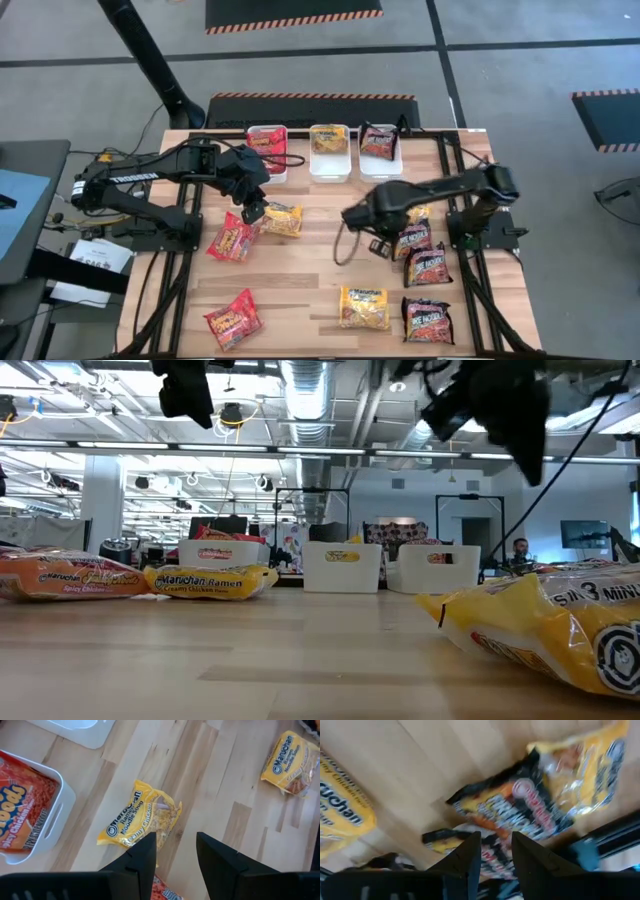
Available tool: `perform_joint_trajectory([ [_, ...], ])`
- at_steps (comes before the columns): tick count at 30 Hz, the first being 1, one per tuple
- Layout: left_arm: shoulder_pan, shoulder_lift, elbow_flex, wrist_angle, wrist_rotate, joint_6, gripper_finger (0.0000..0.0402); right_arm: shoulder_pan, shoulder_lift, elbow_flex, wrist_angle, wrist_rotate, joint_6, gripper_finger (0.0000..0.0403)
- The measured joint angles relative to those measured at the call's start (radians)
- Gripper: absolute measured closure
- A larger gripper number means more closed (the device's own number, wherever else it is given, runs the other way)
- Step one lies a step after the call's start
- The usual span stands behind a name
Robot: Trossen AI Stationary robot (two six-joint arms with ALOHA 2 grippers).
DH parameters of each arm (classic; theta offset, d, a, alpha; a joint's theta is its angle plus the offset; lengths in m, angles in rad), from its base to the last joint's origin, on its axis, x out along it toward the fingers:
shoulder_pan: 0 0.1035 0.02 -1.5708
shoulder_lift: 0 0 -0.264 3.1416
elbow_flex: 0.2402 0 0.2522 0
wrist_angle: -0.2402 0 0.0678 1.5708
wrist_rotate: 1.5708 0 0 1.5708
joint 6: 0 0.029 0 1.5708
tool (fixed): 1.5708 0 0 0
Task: Sort Maruchan noodles
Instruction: Put the black noodle pack into the right white bin
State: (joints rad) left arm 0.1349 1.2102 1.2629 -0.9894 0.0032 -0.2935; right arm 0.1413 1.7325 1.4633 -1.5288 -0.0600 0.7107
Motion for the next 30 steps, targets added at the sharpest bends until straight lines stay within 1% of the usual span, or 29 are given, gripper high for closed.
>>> perform_joint_trajectory([
  [8, 0.000, 0.000, 0.000, -0.007, 0.000, 0.022, 0.0276, 0.171, -0.182, -0.112, 0.060, 0.005, 0.291, 0.0269],
  [14, 0.000, 0.000, 0.000, -0.007, 0.000, 0.023, 0.0276, 0.273, -0.320, -0.200, 0.056, 0.064, 0.413, 0.0269],
  [18, 0.000, 0.000, 0.000, -0.007, 0.000, 0.023, 0.0276, 0.321, -0.422, -0.259, 0.084, 0.092, 0.441, 0.0269],
  [23, 0.000, 0.000, 0.000, -0.006, 0.000, 0.019, 0.0276, 0.344, -0.548, -0.338, 0.108, 0.112, 0.411, 0.0269],
  [27, 0.000, 0.000, 0.000, -0.006, 0.000, -0.006, 0.0276, 0.337, -0.611, -0.395, 0.100, 0.116, 0.398, 0.0267],
  [30, 0.000, 0.000, 0.000, -0.006, 0.000, -0.015, 0.0276, 0.328, -0.625, -0.424, 0.097, 0.095, 0.359, 0.0259],
])
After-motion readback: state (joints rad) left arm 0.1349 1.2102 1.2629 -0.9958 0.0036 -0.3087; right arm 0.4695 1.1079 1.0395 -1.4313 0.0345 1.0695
